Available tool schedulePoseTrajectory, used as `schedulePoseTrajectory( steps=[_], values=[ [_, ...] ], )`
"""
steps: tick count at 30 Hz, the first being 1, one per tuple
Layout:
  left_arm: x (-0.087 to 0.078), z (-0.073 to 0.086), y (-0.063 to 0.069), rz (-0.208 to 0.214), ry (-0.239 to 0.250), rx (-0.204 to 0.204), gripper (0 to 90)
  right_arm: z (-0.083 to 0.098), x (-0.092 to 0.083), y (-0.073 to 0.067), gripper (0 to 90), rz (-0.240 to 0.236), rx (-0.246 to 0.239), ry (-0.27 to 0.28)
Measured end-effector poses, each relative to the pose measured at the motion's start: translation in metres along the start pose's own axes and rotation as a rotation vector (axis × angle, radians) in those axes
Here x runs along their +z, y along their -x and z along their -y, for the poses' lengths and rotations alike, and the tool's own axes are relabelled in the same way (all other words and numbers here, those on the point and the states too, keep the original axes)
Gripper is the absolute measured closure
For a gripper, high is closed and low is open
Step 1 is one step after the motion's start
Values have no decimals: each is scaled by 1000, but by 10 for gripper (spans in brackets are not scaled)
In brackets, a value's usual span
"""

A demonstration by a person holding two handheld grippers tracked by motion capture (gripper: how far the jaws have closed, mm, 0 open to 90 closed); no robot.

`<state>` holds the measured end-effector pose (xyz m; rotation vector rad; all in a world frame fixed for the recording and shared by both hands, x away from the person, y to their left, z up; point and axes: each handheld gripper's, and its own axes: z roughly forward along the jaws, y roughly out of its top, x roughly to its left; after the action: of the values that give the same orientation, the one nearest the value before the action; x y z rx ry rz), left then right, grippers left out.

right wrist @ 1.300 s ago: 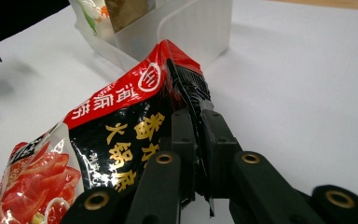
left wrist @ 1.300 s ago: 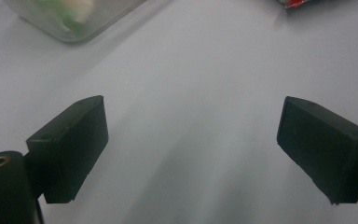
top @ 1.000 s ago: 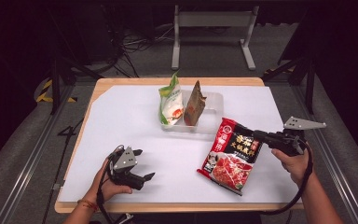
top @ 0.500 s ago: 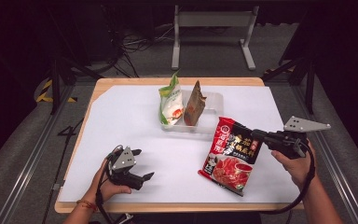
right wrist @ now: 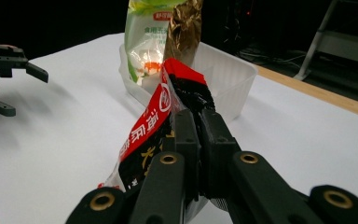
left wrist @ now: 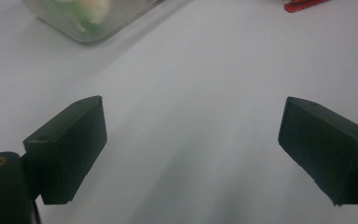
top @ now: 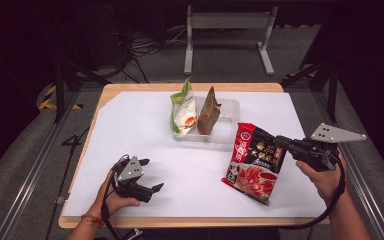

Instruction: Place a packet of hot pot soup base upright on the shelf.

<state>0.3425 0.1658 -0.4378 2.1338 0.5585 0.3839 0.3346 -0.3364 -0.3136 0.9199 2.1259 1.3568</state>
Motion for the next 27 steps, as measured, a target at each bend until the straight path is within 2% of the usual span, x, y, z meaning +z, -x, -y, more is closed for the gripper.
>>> schedulePoseTrajectory(
  steps=[6,16,27],
  values=[
    [-1,0,-1,-3,4,-2,85,-7,-4,-7,867,5,-19,13],
    [-3,0,-2,-9,16,-12,85,-20,-15,-15,869,42,-51,50],
    [-3,0,-2,-10,19,-17,85,-30,-14,-21,874,60,-78,57]
  ],
)
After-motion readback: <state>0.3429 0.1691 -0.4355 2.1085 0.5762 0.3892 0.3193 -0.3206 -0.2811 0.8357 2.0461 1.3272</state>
